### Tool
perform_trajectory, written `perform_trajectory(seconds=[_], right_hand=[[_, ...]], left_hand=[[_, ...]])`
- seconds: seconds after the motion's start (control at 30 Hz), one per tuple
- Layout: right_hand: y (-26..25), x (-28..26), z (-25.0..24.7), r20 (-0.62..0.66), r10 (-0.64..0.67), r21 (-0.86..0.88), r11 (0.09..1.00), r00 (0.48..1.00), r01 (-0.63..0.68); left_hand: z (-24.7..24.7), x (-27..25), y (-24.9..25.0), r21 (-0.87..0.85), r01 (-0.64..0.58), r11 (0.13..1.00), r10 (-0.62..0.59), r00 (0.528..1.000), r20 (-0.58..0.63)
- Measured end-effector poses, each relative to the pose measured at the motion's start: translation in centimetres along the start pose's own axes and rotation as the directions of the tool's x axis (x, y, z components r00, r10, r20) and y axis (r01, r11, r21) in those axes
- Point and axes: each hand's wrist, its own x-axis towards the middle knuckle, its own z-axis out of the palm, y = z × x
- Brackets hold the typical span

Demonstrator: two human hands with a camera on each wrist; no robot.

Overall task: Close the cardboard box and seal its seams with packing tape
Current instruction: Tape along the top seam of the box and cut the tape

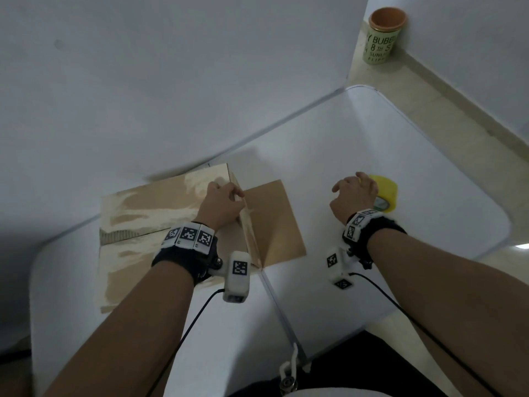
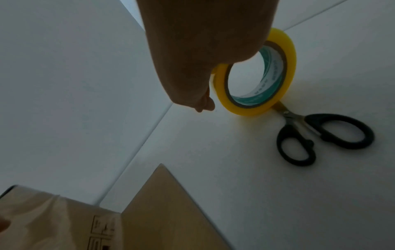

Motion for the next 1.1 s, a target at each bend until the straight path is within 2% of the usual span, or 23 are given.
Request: perform_trajectory(seconds=[0.37, 0.53, 0.6, 0.63, 0.7, 0.73, 0.77, 0.83, 0.9, 0.97, 1.03, 1.07, 1.1], right_hand=[[-1.9, 0.0, -1.4, 0.108, -0.032, 0.03, 0.999, 0.994, 0.029], [-3.2, 0.2, -1.8, 0.11, -0.086, 0.075, 0.994, 0.99, 0.078], [-4.0, 0.3, -2.1, 0.094, -0.117, 0.188, 0.977, 0.989, 0.098], [-4.6, 0.4, -2.2, 0.103, -0.131, 0.311, 0.946, 0.986, 0.093], [-6.1, 0.2, -2.0, 0.197, -0.158, 0.621, 0.783, 0.967, 0.001], [-7.0, -0.2, -1.9, 0.296, -0.186, 0.742, 0.663, 0.937, -0.103], [-8.0, -0.7, -1.6, 0.406, -0.235, 0.807, 0.546, 0.883, -0.225], [-9.9, -1.8, -0.5, 0.548, -0.329, 0.821, 0.387, 0.769, -0.419], [-11.4, -2.5, 0.9, 0.605, -0.379, 0.796, 0.262, 0.7, -0.546], [-12.0, -2.8, 2.3, 0.661, -0.411, 0.734, 0.178, 0.628, -0.656], [-12.1, -3.0, 3.1, 0.692, -0.474, 0.677, 0.164, 0.544, -0.718], [-12.1, -3.0, 3.3, 0.698, -0.491, 0.653, 0.138, 0.521, -0.745], [-11.9, -2.9, 3.6, 0.709, -0.472, 0.637, 0.108, 0.524, -0.763]], left_hand=[[-0.2, -0.2, -0.1, -0.008, 0.001, 1.0, 0.0, 1.0, 0.015], [-0.3, -0.2, 0.0, -0.011, -0.002, 1.0, 0.002, 1.0, 0.021], [-0.3, -0.2, 0.0, -0.016, -0.005, 1.0, 0.006, 1.0, 0.027], [-0.4, -0.2, -0.1, -0.015, -0.008, 1.0, 0.009, 0.999, 0.034], [-0.6, -0.1, -0.2, -0.013, -0.016, 1.0, 0.017, 0.999, 0.05], [-0.7, -0.1, -0.3, -0.019, -0.016, 1.0, 0.017, 0.998, 0.055], [-0.7, -0.1, -0.4, -0.028, -0.014, 1.0, 0.015, 0.998, 0.059], [-0.8, -0.1, -0.5, -0.046, -0.016, 0.999, 0.018, 0.998, 0.054], [-0.9, -0.2, -0.5, -0.054, -0.025, 0.998, 0.027, 0.999, 0.043], [-0.9, -0.1, -0.6, -0.049, -0.028, 0.998, 0.03, 0.998, 0.046], [-0.9, -0.1, -0.6, -0.043, -0.03, 0.999, 0.033, 0.998, 0.052], [-0.9, 0.0, -0.7, -0.045, -0.032, 0.998, 0.034, 0.998, 0.053], [-0.9, 0.0, -0.7, -0.048, -0.033, 0.998, 0.035, 0.998, 0.053]])
